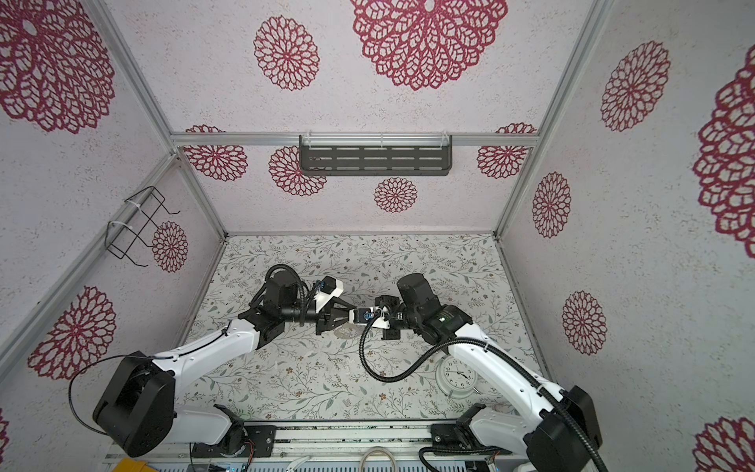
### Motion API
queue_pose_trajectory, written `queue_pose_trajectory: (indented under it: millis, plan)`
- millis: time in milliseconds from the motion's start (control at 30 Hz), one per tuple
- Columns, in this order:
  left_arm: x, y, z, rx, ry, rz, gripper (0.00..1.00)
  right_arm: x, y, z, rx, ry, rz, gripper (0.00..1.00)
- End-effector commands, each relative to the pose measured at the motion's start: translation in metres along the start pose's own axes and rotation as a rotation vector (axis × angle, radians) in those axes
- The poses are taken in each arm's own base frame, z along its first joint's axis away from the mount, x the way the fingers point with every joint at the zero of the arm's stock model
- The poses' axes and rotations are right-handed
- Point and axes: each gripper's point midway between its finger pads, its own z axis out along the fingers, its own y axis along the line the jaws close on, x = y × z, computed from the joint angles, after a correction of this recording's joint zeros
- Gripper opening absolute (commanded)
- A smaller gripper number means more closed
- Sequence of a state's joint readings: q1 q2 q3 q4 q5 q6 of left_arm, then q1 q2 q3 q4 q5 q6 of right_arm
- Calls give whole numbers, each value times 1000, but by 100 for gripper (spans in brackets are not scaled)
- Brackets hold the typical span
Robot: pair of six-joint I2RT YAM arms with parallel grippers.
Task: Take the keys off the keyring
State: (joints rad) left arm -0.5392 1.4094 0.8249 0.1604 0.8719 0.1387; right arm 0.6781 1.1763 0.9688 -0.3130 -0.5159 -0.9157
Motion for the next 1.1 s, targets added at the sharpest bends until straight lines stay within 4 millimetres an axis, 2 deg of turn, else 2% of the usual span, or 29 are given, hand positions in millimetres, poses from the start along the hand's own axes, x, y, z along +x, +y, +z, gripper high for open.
queue_pose_trajectory:
  millis: [0,167,333,500,733,800,1000,1067]
  plan:
    - [-1,-11,4,63,15,23,30,-20,-18,-10,59,-30,-74,0]
    - [0,-14,4,82,19,28,27,-20,-20,-10,64,-24,-88,0]
    - [-1,-15,4,83,20,47,14,-20,-20,-10,60,-22,-95,0]
    - [-3,-13,4,72,16,61,13,-19,-19,-10,52,-16,-89,0]
    - [-2,-7,5,55,23,36,25,-18,-19,-9,53,-10,-92,0]
    - [-2,-2,5,14,28,40,32,-17,-19,-9,54,-7,-95,0]
    - [-3,-2,2,-23,27,122,36,-16,-13,-7,10,-3,-90,0]
    - [4,-5,2,-10,71,158,36,-14,-11,-5,-12,8,-84,0]
